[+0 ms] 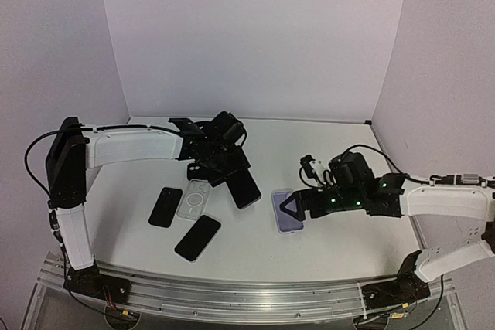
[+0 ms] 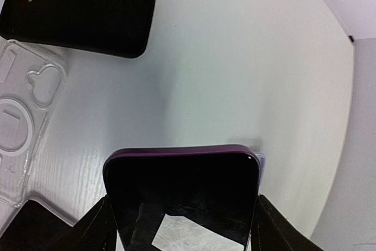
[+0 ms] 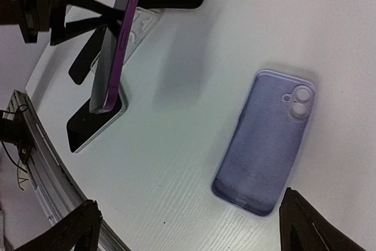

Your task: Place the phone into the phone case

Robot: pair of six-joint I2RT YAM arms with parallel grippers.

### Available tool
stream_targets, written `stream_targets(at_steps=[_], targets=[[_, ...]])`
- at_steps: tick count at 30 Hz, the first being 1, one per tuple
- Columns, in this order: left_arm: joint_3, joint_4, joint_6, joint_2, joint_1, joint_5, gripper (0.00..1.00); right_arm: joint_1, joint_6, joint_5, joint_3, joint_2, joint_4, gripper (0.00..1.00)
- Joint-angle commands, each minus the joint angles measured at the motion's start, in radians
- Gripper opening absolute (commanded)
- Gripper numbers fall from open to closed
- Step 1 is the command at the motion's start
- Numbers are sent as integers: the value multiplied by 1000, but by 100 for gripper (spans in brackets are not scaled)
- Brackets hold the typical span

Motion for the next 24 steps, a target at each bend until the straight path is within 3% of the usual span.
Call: stream_targets(at_steps=[1, 7, 12, 16, 21, 24], targets=[[-53, 169, -164, -143, 3, -28, 0, 97, -10, 117, 49, 84, 300, 93], [-152, 298, -246, -251, 1, -47, 0, 130, 34, 137, 73, 180, 570, 87], [-209, 351, -285, -294, -1, -67, 0, 146, 75, 84, 133, 262, 651, 81], [-269, 429, -308, -324, -5, -61, 0, 147, 130, 95, 159, 310, 707, 72], [-314, 482, -338, -342, -11, -68, 0, 147, 207, 122, 188, 362, 734, 52], [-318, 485, -351, -344, -17, -79, 0, 146, 236, 112, 198, 383, 739, 47]])
